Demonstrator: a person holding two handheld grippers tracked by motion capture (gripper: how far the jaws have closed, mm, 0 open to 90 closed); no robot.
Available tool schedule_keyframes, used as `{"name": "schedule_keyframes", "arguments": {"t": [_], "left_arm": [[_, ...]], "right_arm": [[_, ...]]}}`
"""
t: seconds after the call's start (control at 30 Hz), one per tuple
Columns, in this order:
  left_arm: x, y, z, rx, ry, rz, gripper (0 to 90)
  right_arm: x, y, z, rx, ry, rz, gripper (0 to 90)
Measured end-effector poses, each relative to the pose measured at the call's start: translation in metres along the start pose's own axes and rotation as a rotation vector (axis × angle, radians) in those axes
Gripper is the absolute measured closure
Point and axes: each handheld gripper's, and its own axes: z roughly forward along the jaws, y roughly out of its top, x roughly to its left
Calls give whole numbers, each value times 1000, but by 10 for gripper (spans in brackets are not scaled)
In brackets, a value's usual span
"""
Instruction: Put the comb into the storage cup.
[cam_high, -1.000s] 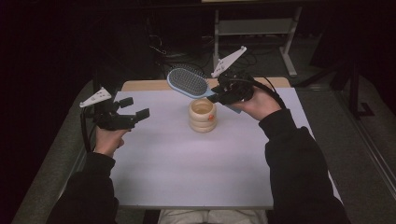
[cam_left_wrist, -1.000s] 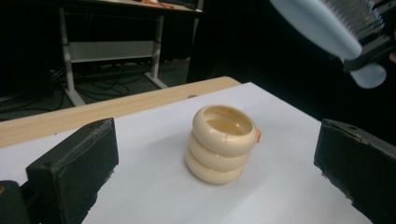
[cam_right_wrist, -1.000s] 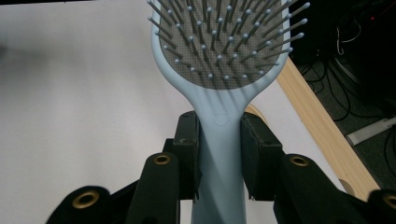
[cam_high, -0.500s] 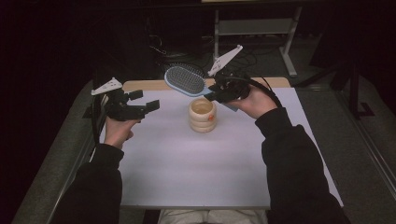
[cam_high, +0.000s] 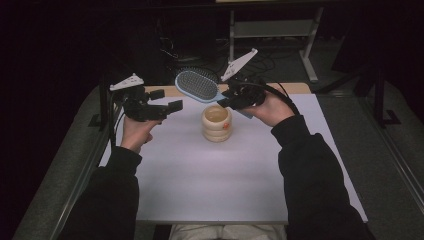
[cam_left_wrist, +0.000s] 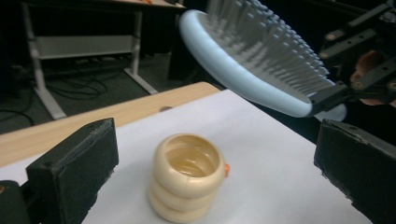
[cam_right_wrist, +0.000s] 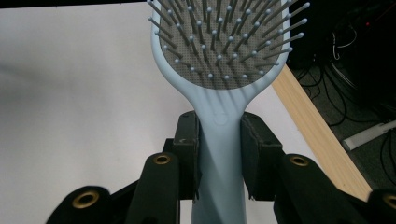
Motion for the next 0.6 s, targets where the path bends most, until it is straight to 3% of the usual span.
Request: {"name": "schedule_keyframes", "arguments": {"t": [0.27,0.4,0.6], "left_arm": [[-10,5,16,1,-42,-13,0],[-14,9,22,-17,-35,-19,0],[-12,14,30,-65,-28,-102,4]], "right_arm": [[2,1,9,15,8,-12,684],[3,2,13,19,5,-20,684],[6,4,15,15,-2,-31,684]]}}
